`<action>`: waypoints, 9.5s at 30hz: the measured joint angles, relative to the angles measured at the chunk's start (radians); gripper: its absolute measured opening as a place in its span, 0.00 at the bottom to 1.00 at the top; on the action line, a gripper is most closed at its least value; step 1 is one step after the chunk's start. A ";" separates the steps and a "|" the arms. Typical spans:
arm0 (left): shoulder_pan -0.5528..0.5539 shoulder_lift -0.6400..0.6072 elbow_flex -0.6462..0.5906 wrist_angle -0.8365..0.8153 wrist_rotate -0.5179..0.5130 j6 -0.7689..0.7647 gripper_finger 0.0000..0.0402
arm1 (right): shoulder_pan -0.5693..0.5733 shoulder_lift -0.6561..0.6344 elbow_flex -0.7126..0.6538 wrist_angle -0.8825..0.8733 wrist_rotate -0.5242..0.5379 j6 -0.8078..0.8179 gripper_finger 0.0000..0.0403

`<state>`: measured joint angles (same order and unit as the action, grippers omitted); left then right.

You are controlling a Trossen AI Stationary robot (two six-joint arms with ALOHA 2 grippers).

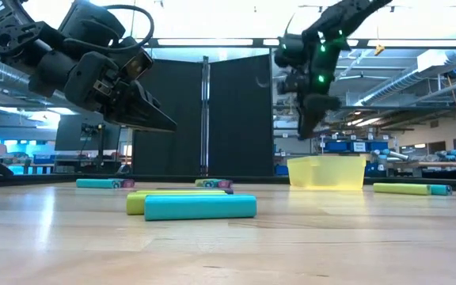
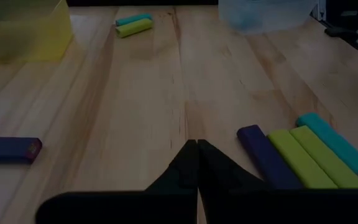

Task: Sort blocks
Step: Put the violet block into the transparent yellow bin, then put the green block into the blue bin

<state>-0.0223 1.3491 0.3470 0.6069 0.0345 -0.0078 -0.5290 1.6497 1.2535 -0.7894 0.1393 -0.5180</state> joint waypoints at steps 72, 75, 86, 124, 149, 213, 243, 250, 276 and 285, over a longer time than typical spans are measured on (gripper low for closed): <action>0.000 0.000 0.002 -0.029 -0.015 -0.019 0.02 | -0.048 -0.004 -0.053 -0.005 -0.087 0.055 0.11; -0.001 0.000 0.012 -0.037 -0.015 -0.030 0.02 | 0.005 -0.022 -0.057 0.016 -0.152 0.059 0.03; -0.092 0.000 0.108 -0.214 0.008 -0.026 0.02 | 0.236 -0.081 -0.156 0.230 -0.212 0.248 0.02; 0.344 0.124 0.390 -0.649 -0.046 -0.252 0.12 | 0.629 -0.083 -0.365 0.534 0.159 0.594 0.04; 0.487 0.433 0.501 -0.423 -0.144 -0.303 0.36 | 0.633 -0.082 -0.363 0.658 0.185 0.604 0.05; -0.318 -0.213 0.542 -1.519 -0.151 -0.084 0.27 | 0.629 -0.082 -0.364 0.661 0.219 0.567 0.03; -0.846 -0.178 0.273 -1.285 -0.153 -0.746 0.26 | 0.629 -0.082 -0.364 0.678 0.234 0.594 0.03; -0.809 -0.085 0.269 -1.269 -0.131 -0.688 0.26 | 0.629 -0.082 -0.364 0.678 0.234 0.594 0.03; -0.802 -0.055 0.434 -1.504 -0.151 -0.674 0.48 | 0.629 -0.082 -0.364 0.681 0.234 0.586 0.04; -0.699 -0.145 0.450 -1.465 -0.221 -0.613 0.17 | 0.643 -0.090 -0.364 0.648 0.211 0.567 0.03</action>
<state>-0.7212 1.2039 0.7967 -0.8578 -0.1868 -0.6211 0.1136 1.5593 0.8898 -0.1412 0.3498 0.0489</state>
